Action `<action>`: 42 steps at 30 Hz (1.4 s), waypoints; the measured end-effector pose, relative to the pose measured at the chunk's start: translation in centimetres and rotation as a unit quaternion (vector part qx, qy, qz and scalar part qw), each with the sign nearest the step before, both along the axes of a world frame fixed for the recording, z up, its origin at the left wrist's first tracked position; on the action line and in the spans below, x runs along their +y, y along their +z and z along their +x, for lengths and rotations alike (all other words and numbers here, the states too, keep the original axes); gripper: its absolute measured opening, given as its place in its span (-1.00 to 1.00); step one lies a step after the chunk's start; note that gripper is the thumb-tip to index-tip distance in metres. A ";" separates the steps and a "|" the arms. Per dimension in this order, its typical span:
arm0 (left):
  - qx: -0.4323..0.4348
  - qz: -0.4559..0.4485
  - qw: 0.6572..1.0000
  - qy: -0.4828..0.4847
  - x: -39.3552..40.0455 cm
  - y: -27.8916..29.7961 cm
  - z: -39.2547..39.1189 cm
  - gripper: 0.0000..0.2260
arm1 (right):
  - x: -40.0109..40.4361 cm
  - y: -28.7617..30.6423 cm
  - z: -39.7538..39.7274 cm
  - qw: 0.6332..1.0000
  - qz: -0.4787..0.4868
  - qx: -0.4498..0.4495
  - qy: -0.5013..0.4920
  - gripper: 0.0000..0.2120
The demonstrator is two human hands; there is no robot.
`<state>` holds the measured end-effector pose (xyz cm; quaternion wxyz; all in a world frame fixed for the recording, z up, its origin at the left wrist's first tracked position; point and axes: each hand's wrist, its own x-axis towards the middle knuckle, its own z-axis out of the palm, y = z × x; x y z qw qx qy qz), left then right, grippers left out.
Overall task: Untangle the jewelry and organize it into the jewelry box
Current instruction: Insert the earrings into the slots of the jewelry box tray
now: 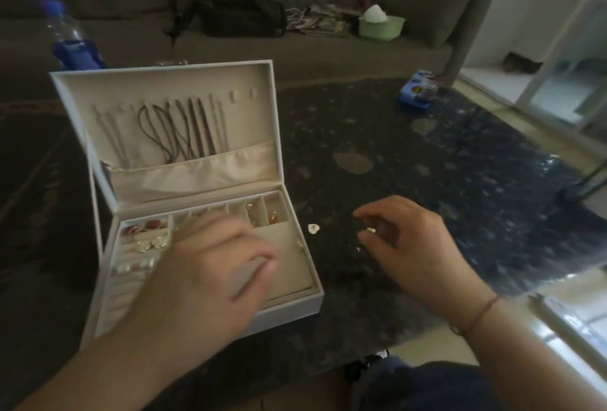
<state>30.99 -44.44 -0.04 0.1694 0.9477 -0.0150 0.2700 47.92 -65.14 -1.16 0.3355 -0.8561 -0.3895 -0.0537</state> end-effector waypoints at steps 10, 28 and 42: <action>0.343 0.052 0.936 -0.049 -8.1 0.0 17.0 -0.62 | -5.8 -1.6 5.9 0.947 -0.240 0.179 -0.120 -0.60; 0.283 -0.087 0.954 -0.048 -5.3 0.8 16.1 -0.85 | -4.5 -2.0 6.5 0.959 -0.171 0.205 -0.092 -0.76; 0.176 -0.293 0.938 0.058 4.7 4.4 0.1 -0.86 | 4.6 1.6 -3.0 0.990 0.040 0.128 0.050 -0.89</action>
